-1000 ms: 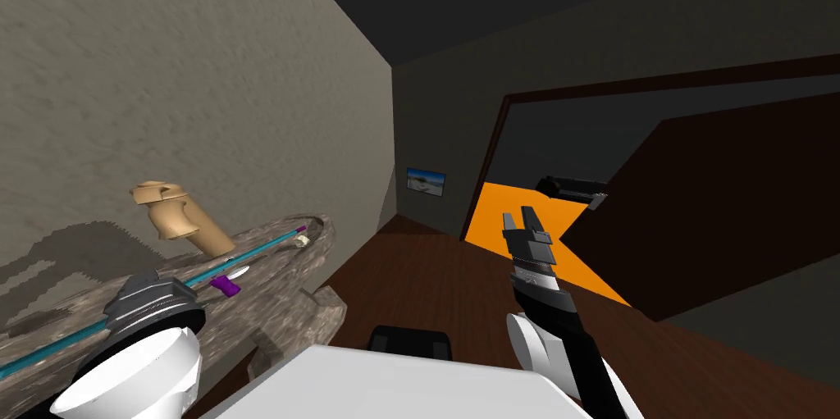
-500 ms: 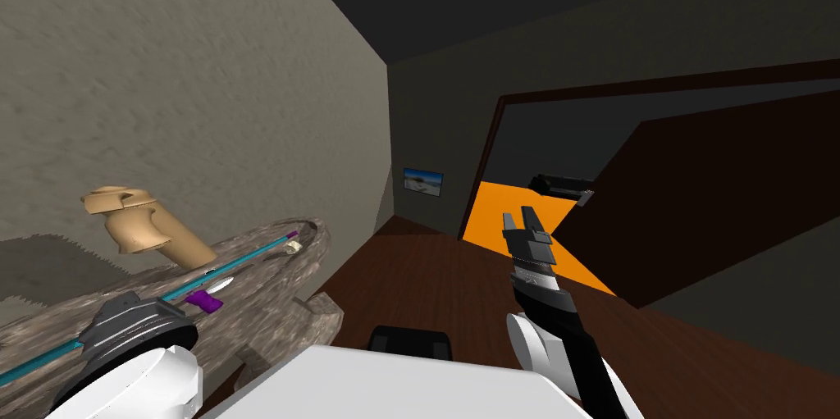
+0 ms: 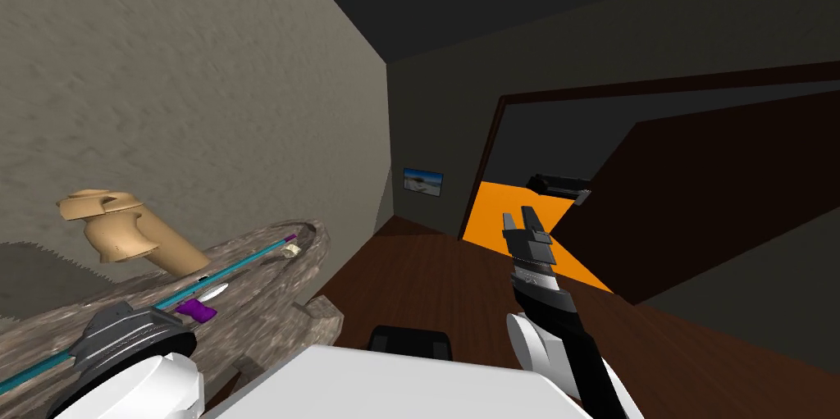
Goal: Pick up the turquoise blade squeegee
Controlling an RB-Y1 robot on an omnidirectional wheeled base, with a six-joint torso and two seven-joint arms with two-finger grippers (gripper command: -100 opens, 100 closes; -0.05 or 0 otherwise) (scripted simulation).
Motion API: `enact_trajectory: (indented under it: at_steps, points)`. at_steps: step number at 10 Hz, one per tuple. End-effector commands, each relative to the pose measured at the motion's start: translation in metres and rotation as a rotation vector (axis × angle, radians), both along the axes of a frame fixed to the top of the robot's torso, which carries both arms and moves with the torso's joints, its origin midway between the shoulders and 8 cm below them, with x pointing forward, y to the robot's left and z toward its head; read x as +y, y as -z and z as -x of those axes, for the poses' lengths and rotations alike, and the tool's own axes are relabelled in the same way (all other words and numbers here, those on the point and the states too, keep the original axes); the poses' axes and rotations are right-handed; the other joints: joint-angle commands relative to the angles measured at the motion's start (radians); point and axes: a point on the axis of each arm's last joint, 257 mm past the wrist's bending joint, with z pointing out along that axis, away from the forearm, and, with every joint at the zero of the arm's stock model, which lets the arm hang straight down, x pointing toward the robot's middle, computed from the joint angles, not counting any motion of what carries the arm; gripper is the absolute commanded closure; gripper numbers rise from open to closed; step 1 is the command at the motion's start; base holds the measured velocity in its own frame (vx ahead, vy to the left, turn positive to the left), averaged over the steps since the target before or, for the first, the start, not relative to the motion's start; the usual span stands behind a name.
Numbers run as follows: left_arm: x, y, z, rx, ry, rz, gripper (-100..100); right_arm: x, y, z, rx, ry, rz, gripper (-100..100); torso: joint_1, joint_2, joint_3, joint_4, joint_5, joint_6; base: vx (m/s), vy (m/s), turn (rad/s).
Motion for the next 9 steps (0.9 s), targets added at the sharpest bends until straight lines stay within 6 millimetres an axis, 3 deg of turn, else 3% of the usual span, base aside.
enact_trajectory:
  at_steps: [1, 2, 3, 6, 7, 8, 9]
  points:
    - [0.000, 0.000, 0.000, 0.000, 0.000, 0.000, 0, 0.000, 0.000, 0.000, 0.000, 0.000, 0.000, 0, 0.000, 0.000, 0.000, 0.000, 0.000, 0.000, 0.000, 0.000, 0.000]
    - [0.005, -0.006, -0.036, -0.018, 0.034, -0.007, -100, 0.000, 0.000, 0.000, 0.000, 0.000, 0.000, 0, 0.000, 0.000, 0.000, 0.000, 0.000, 0.000, 0.060, -0.028, 0.382]
    - [0.005, 0.006, -0.045, 0.007, 0.056, 0.005, -100, 0.000, 0.000, 0.000, 0.000, 0.000, 0.000, 0, -0.002, -0.003, -0.002, -0.001, 0.000, -0.001, 0.097, -0.046, 0.298]
    - [0.005, 0.009, -0.044, -0.033, 0.053, 0.024, -100, 0.000, 0.000, 0.000, 0.000, 0.000, 0.000, 0, -0.001, -0.003, -0.002, -0.001, 0.000, 0.002, 0.027, -0.015, -0.007]
    - [0.009, 0.000, -0.076, -0.027, 0.084, 0.002, -100, 0.000, 0.000, 0.000, 0.000, 0.000, 0.000, 0, -0.001, -0.002, -0.001, 0.000, 0.001, 0.002, 0.083, -0.033, 0.371]
    - [0.017, 0.002, -0.061, 0.004, 0.057, -0.003, -100, 0.000, 0.000, 0.000, 0.000, 0.000, 0.000, 0, -0.002, -0.006, -0.003, -0.001, 0.000, 0.001, 0.105, -0.052, 0.276]
    - [0.020, 0.005, -0.064, 0.036, 0.063, -0.008, -100, 0.000, 0.000, 0.000, 0.000, 0.000, 0.000, 0, -0.003, -0.008, -0.004, -0.002, 0.000, 0.001, 0.047, -0.035, 0.039]
